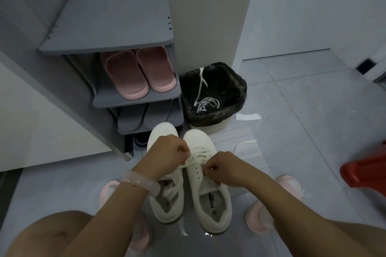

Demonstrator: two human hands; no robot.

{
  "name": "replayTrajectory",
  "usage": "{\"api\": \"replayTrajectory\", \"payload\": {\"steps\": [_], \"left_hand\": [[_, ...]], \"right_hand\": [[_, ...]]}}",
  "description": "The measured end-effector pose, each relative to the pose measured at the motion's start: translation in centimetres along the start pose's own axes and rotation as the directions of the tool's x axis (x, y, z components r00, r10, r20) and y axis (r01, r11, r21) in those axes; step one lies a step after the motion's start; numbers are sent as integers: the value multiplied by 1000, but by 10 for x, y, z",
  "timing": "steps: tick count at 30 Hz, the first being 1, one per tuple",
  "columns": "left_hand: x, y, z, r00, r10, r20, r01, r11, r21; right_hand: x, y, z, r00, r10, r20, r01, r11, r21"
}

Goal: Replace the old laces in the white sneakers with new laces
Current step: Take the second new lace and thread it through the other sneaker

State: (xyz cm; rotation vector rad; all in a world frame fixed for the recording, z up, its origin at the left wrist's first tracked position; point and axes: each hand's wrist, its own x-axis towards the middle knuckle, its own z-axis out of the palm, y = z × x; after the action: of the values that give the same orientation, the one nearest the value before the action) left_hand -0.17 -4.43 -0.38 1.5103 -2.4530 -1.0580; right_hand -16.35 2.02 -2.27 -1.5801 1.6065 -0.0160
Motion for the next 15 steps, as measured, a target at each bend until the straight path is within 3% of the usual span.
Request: {"api": "replayTrajectory", "payload": {"steps": [3,7,15], "left_hand": [[-4,-8,20,998,45,54,-54,982,182],[-3,-15,41,998,59,-25,-50,962,269],[2,-15,52,990,65,-124,-35,973,229]], "right_hand": [[5,2,12,996,-27,-88,18,994,-112],[9,8,17,991,-40,-125,32,997,-66],[12,11,18,992,-57,-109,55,998,-19]]}}
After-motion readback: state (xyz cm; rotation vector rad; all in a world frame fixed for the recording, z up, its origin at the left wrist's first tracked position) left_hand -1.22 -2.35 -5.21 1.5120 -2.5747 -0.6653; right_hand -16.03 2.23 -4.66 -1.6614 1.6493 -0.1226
